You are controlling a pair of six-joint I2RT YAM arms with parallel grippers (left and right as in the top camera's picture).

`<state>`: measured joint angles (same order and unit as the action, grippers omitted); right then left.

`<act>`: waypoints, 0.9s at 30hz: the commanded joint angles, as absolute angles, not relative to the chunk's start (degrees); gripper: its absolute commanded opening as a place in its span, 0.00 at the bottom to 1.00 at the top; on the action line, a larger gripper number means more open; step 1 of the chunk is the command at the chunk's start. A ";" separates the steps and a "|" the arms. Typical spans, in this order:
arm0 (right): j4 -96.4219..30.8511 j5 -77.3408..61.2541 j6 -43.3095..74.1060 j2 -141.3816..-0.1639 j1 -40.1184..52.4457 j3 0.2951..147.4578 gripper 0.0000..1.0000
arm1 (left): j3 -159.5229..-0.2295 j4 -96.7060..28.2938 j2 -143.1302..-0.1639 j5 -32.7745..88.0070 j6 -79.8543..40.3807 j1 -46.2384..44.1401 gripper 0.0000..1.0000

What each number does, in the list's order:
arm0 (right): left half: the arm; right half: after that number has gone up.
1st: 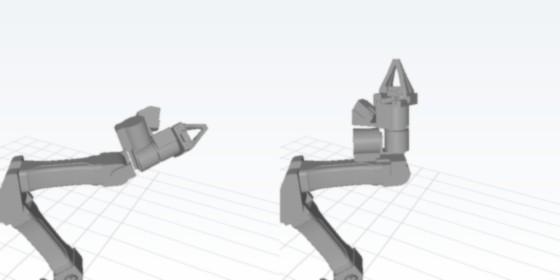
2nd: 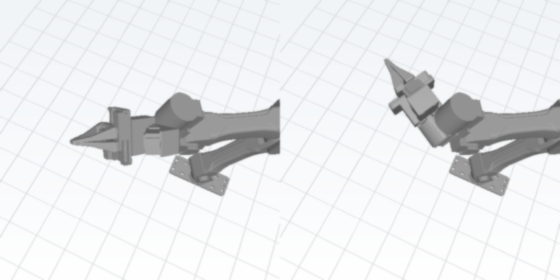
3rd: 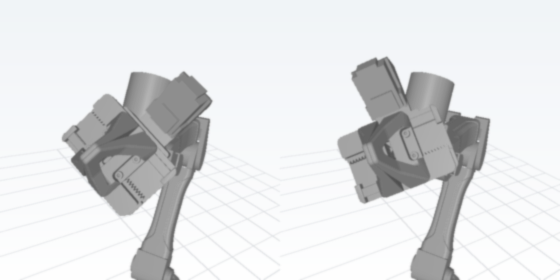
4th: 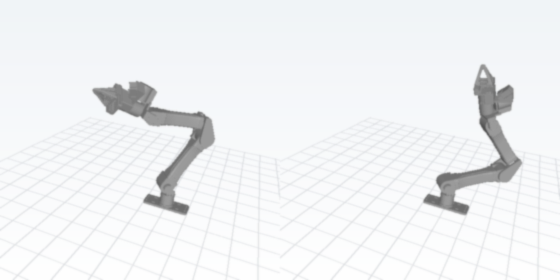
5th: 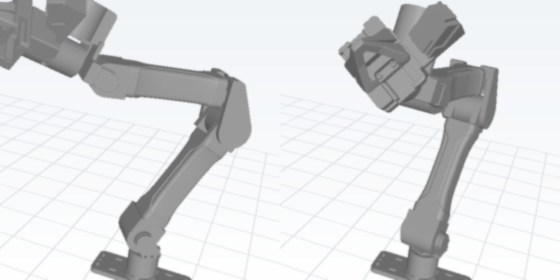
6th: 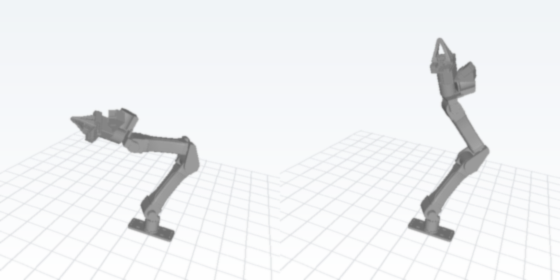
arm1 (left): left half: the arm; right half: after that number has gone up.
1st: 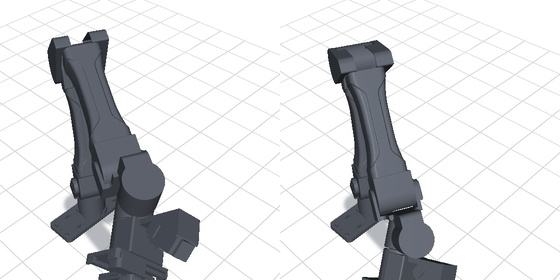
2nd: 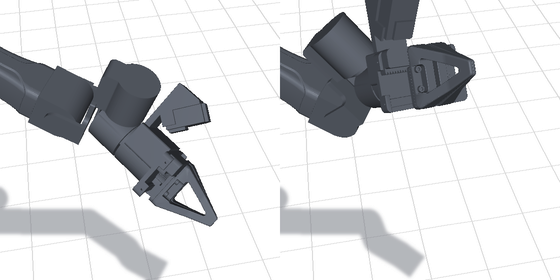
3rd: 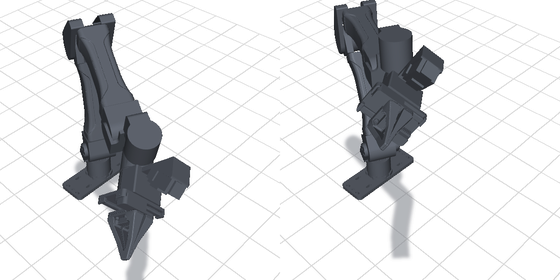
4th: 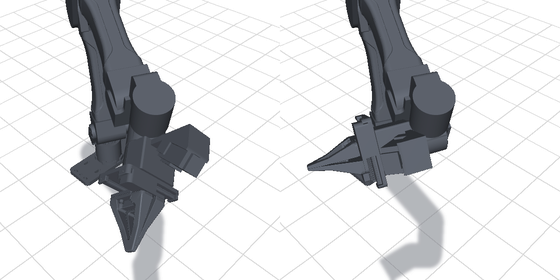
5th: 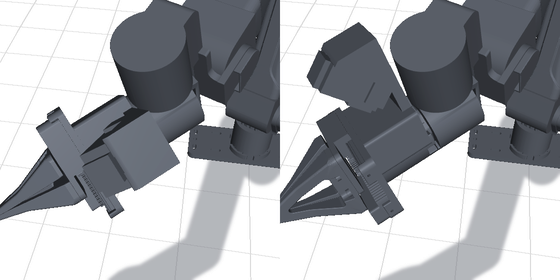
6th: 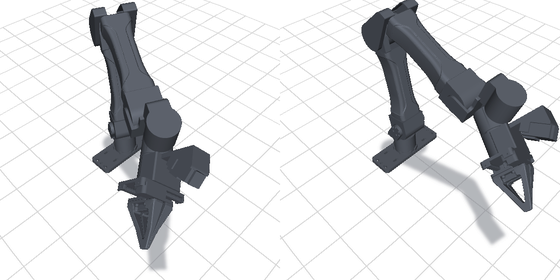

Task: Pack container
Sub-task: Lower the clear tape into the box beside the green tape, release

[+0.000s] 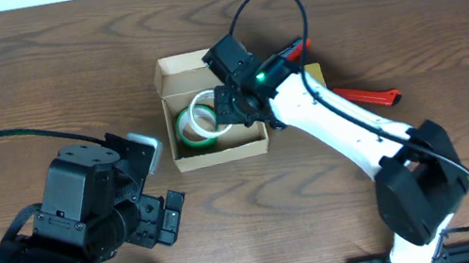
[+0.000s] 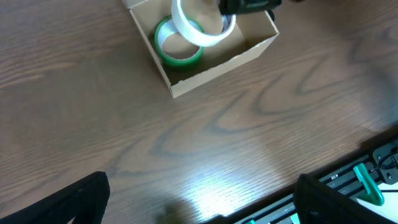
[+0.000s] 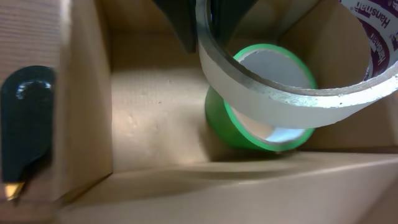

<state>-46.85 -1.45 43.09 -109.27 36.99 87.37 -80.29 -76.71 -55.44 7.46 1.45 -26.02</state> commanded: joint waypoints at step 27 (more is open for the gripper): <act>-50.19 4.10 46.24 -118.08 41.12 95.59 0.01 | -80.84 -76.90 -55.37 7.05 1.08 -25.91 0.95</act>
<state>-50.28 1.56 45.06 -117.89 40.62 94.06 -80.29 -76.71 -55.44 7.44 1.45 -26.02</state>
